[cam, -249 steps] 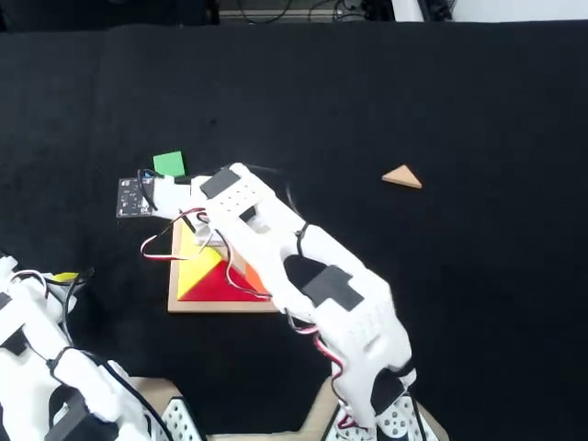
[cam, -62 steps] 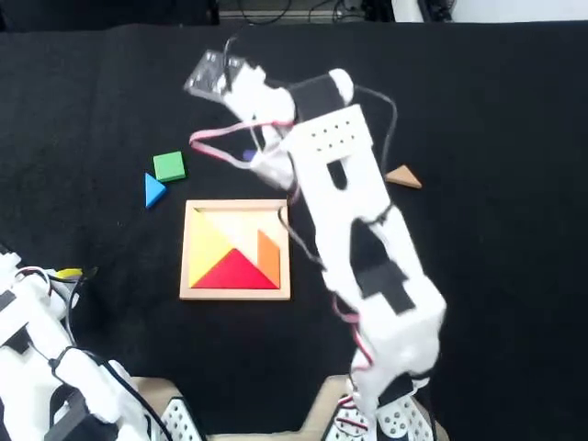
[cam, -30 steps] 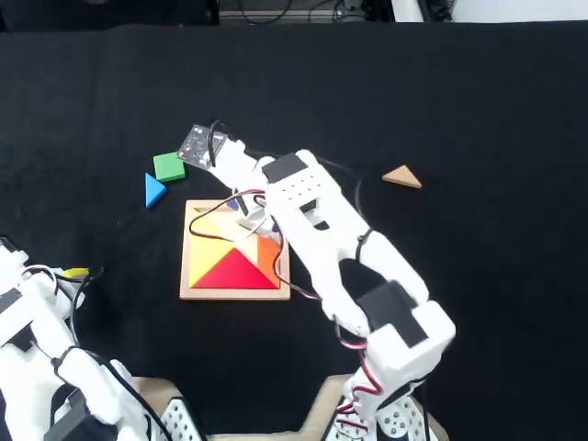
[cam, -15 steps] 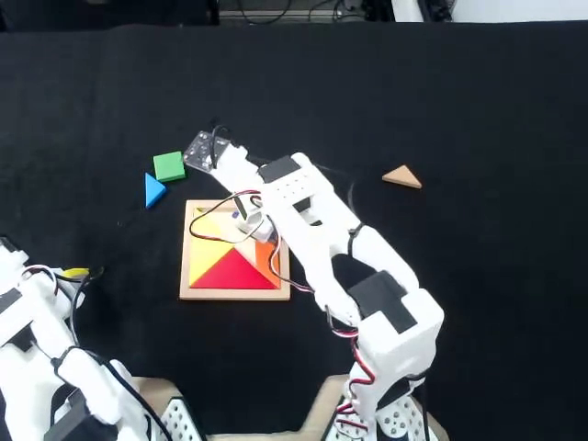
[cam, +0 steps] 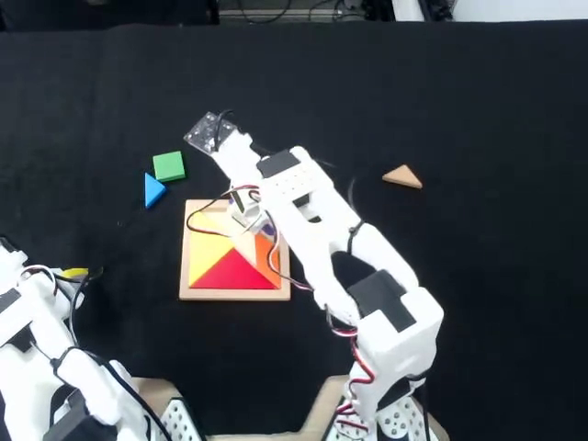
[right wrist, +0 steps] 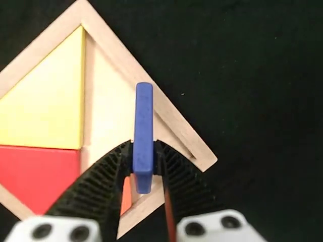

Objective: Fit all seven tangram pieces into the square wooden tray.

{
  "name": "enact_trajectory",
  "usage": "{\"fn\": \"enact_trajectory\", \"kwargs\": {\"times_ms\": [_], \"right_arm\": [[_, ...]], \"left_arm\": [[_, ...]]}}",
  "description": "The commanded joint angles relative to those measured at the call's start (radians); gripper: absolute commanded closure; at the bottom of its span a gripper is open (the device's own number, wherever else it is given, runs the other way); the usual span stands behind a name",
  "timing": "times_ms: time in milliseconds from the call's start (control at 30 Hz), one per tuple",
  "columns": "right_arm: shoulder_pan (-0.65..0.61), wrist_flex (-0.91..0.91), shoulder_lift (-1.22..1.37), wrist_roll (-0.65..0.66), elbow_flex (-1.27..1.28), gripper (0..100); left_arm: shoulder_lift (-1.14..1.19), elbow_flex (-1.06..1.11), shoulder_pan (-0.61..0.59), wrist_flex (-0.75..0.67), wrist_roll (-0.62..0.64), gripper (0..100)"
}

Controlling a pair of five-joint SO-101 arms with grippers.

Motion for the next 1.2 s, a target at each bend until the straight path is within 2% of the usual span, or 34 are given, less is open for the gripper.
{"fn": "enact_trajectory", "kwargs": {"times_ms": [0,733,933,1167], "right_arm": [[0.005,0.017,-0.002,-0.015,-0.050,98.8],[0.037,0.006,0.077,-0.006,-0.058,98.8],[0.037,0.086,0.076,-0.005,-0.070,98.8],[0.037,0.087,0.076,-0.002,-0.070,98.8]], "left_arm": [[-0.012,-0.004,0.012,-0.009,0.002,66],[-0.012,-0.004,0.008,-0.009,0.002,66],[-0.012,-0.004,0.008,-0.009,0.002,66],[-0.012,-0.004,0.007,-0.009,0.002,66]]}}
